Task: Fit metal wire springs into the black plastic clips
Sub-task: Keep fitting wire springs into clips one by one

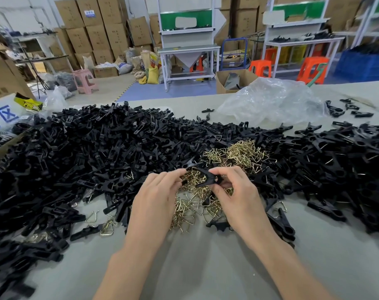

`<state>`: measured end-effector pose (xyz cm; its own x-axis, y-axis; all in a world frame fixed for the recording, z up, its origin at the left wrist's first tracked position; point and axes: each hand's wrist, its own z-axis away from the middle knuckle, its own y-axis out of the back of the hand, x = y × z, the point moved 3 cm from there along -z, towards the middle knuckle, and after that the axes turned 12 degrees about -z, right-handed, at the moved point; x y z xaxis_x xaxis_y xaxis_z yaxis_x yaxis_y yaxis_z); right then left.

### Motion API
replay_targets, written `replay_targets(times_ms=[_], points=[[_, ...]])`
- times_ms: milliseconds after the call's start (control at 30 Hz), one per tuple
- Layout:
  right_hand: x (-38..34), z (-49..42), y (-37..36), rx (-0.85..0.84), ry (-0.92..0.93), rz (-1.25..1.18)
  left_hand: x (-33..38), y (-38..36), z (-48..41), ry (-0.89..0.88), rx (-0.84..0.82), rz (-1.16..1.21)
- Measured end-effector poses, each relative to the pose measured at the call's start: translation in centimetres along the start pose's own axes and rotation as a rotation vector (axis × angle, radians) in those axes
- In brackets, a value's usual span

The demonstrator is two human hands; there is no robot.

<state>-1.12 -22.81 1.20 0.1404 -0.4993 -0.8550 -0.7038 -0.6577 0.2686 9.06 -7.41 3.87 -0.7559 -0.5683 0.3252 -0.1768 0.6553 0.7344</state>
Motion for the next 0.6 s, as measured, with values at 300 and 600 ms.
replay_targets(times_ms=[300,600], points=[[-0.7,0.3,-0.6,-0.067,0.038,0.0,0.1,-1.8,0.5,0.55,-0.16,0.797],[-1.0,0.4,-0.7,-0.079,0.064,0.024,0.2,-2.0,0.8,0.573,-0.166,0.825]])
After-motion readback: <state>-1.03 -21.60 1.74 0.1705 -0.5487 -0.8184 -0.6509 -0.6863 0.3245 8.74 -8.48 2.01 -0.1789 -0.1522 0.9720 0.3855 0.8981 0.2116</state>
